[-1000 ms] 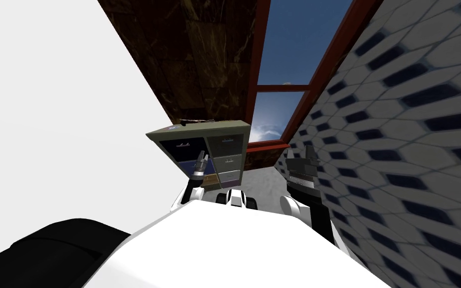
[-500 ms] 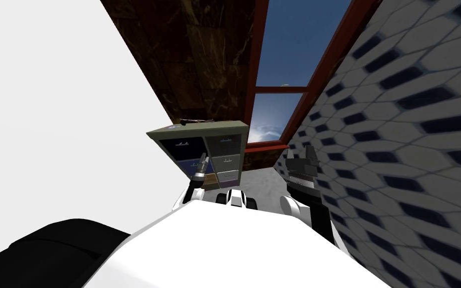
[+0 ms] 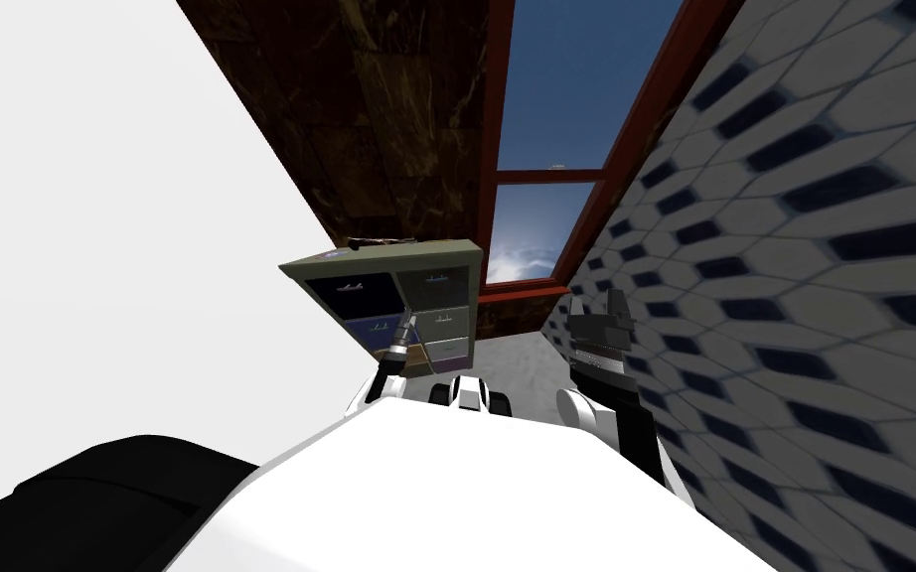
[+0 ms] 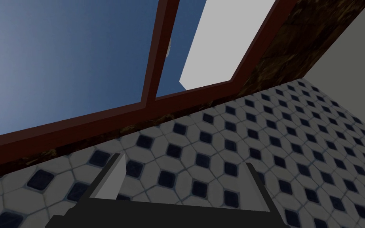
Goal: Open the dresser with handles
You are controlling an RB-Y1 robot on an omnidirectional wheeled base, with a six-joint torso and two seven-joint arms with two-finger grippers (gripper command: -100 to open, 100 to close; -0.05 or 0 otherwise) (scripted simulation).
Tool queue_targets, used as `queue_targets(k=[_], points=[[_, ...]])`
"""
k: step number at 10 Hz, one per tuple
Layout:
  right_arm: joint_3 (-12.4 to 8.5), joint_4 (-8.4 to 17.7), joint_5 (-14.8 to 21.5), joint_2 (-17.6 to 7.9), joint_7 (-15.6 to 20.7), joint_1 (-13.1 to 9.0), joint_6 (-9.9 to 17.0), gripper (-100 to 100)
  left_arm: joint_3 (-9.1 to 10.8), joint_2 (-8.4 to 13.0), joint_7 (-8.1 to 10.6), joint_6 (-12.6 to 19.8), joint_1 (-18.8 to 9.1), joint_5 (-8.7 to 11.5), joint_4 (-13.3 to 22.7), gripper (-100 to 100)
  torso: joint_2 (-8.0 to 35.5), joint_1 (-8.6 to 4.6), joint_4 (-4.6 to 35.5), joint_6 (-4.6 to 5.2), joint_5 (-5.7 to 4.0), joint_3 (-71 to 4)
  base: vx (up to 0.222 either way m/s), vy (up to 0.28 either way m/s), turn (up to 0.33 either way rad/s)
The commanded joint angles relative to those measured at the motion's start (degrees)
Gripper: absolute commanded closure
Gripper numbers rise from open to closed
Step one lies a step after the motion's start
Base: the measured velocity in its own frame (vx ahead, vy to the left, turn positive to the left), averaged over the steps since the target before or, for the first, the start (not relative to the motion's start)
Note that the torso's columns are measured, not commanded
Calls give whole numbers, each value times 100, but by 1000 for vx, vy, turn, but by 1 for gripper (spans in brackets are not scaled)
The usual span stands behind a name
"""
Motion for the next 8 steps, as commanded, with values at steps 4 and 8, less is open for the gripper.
queue_targets(k=[4, 8], points=[[0, 0, 0, 0, 0, 0, 0, 0, 23, -84, -14, -103, -147, -4, 735, -100, 56, -10, 23, -30, -13, 31, 12, -72, 13], [0, 0, 0, 0, 0, 0, 0, 0, 53, -369, -34, -160, -255, -6, 1226, -100, 54, -5, 23, -30, -12, 30, 0, -88, 16]])
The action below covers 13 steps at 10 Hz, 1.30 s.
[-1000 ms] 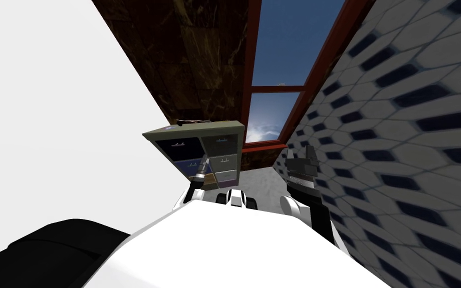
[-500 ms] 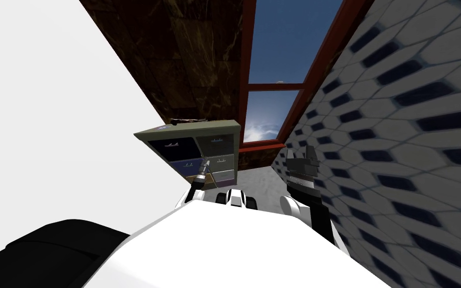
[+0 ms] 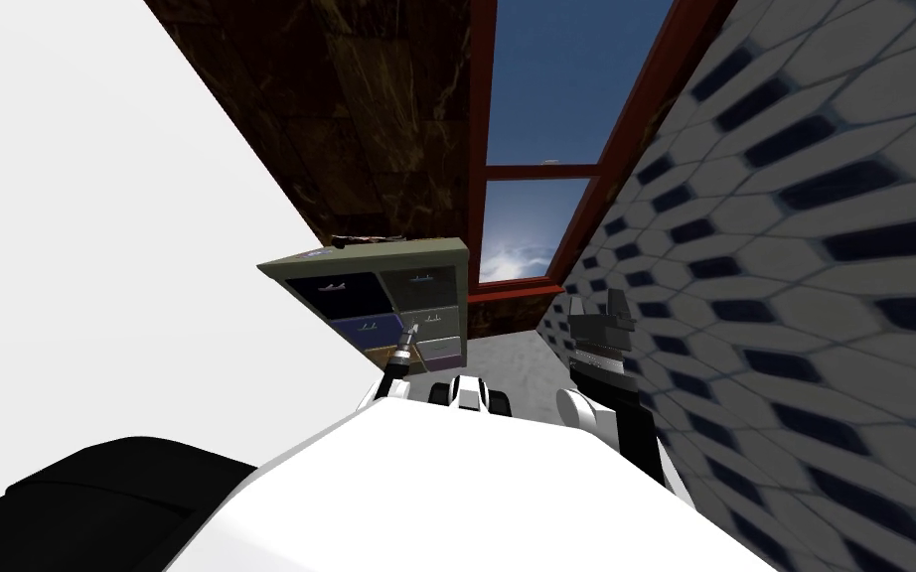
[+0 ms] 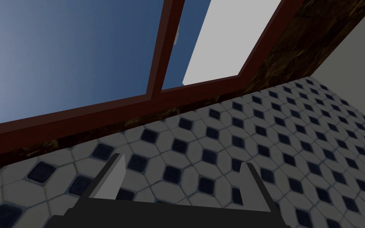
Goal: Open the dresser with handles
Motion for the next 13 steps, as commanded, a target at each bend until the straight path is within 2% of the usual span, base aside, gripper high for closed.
queue_targets(k=[1, 5, 6, 7, 9, 10, 11, 12, 13], points=[[0, 0, 0, 0, 0, 0, 0, 0, 11, -276, -22, -36, -56, -7, 287, -100, -4, 1, -1, 0, 1, -2, 5, -69, 13], [0, 0, 0, -1, 0, 0, 0, 0, 27, -896, -32, -67, -114, -8, 553, -100, 0, 2, 0, 0, 1, 0, 0, -45, 9], [-1, 0, 0, -1, 0, 0, 0, 0, 28, -993, -33, -69, -119, -9, 573, -100, 0, 2, 0, 0, 1, 0, 2, -24, 3], [-1, 0, 0, -1, 0, 0, 0, 0, 20, -925, -35, -61, -100, -11, 532, -100, -2, 3, 0, 0, 1, -1, 1, -11, 0], [-1, 0, 0, -1, 0, 1, 0, 0, 29, -946, -49, 155, -104, -11, 323, -100, -13, 7, -3, 0, 2, -7, 61, 2, -12], [-1, 0, 0, -1, 0, 1, 0, 0, 30, -943, -46, 90, -109, -10, 382, -100, -20, 1, -5, 0, 1, -12, 38, 0, -1], [-1, 0, 0, -1, 0, 1, 0, 0, 21, -936, -34, -57, -103, -10, 535, 100, -1, -2, -2, 0, 0, -2, -49, -7, 20], [-1, 0, 0, -1, 0, 0, 0, 0, 27, -941, -43, 25, -117, -10, 479, 100, 27, -5, 6, 0, -1, 16, -35, -4, 17], [0, 0, 0, -1, 0, -1, 0, 0, 27, -666, -42, -20, -127, -10, 475, -100, -8, 9, -11, 7, 11, 2, -12, -10, 0]])
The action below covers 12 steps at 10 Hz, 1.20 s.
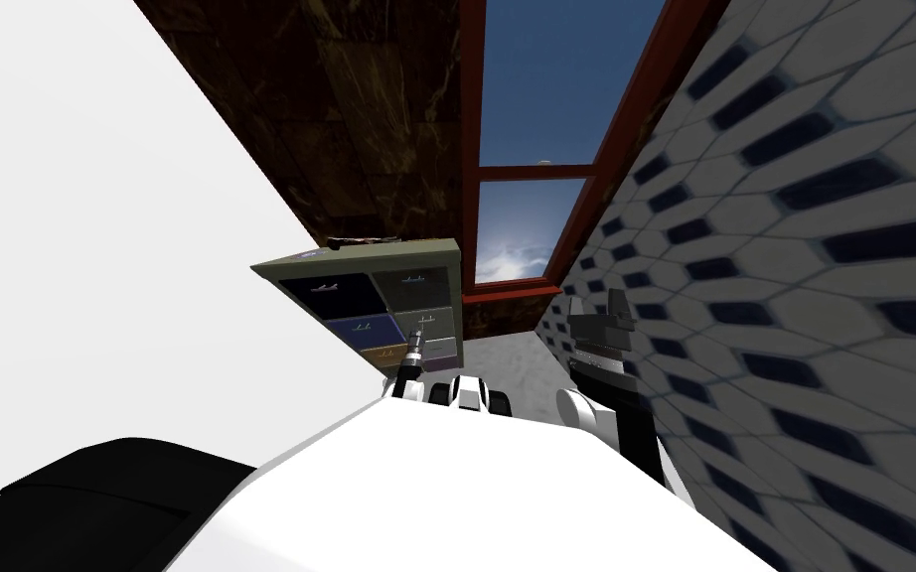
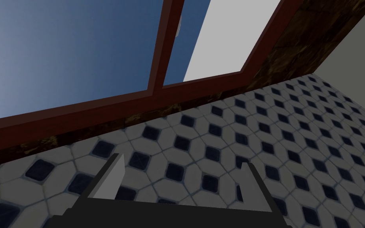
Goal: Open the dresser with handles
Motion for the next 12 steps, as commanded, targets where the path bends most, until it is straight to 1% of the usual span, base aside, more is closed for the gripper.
queue_targets(k=[1, 3, 6, 7, 8, 9, 10, 12], points=[[0, 0, 0, 0, 0, 1, 0, 0, 4, 442, -2, 17, 0, 2, 6, -100, -18, 2, 0, -5, -4, -17, -5, -8, 9], [-1, 0, 0, 0, 0, 2, 0, 0, 10, 772, -6, 39, 1, 6, 11, -100, -6, -10, 7, -7, -10, -11, 9, -8, 7], [0, 0, 0, 0, 0, 1, 0, 0, 24, 1108, -14, 89, 8, 14, 9, -100, 13, -13, 13, -6, -11, 1, 6, -17, 10], [0, 0, 0, 0, 0, 1, 0, 0, 79, 997, -50, 221, 69, 47, -155, -100, 12, -15, 13, -7, -12, 0, 18, -95, 102], [0, 0, 0, 1, 0, 2, 0, 0, 100, 1170, -63, 267, 93, 59, -224, -100, 5, -36, 11, -7, -16, -4, 27, -159, 81], [1, -1, 0, 1, 0, 1, 0, 0, 112, 1160, -72, 288, 111, 67, -280, -100, 1, -44, 10, -5, -20, -7, 22, -136, 33], [1, -1, 0, 1, 0, 1, -1, 0, 129, 896, -83, 311, 141, 77, -377, -100, 4, -21, 10, -6, -15, -5, 10, -101, 30], [0, -1, 0, 0, 0, 1, 0, 0, 136, 609, -89, 317, 156, 82, -429, -100, 13, 13, 13, -6, -4, 1, 0, -37, 13]])
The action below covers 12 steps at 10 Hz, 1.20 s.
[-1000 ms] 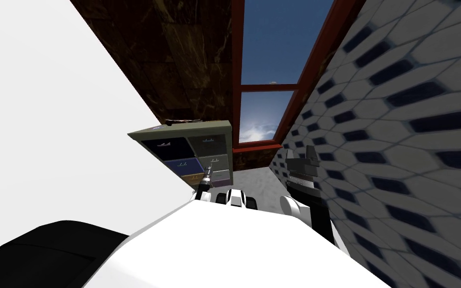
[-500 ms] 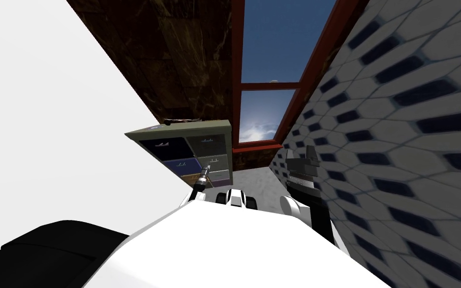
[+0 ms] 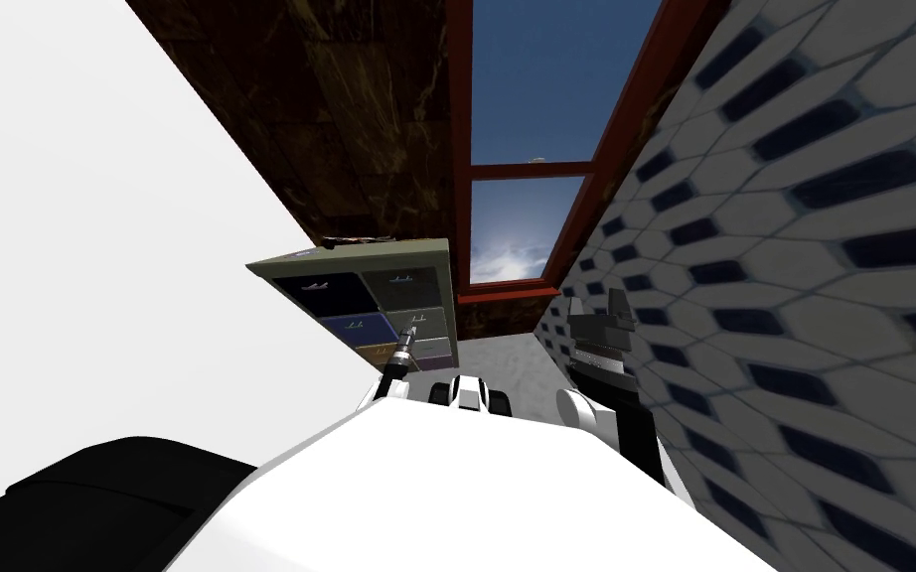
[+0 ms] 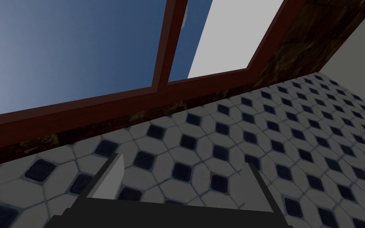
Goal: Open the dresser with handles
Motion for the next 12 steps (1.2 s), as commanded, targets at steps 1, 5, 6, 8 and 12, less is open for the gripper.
queue_targets(k=[1, 5, 6, 8, 12], points=[[0, 0, 0, 0, 0, 0, 0, 0, 14, -421, -4, -7, 27, 10, -59, -100, -1, 3, 0, 0, 1, 0, 0, 0, 0], [0, 0, 0, 0, 0, 0, 0, 0, 21, -818, -4, -14, 30, 13, -78, -100, -7, -29, -2, 0, -8, -4, 0, -1, 1], [0, 0, 0, 0, 0, 0, 0, 0, 26, -843, -14, 139, 41, 16, -240, -100, -6, -24, -2, -1, -7, -4, 54, 4, -15], [-1, 0, 0, -1, 0, 1, 0, 0, 22, -850, -19, 158, 53, 15, -282, -100, -28, -16, -8, -1, -5, -17, 72, 18, -10], [0, 0, 0, 0, 0, -2, 0, 0, -22, -838, -1, 153, 149, 11, -378, 100, 38, -37, 8, -3, -12, 20, -89, -22, 8]])
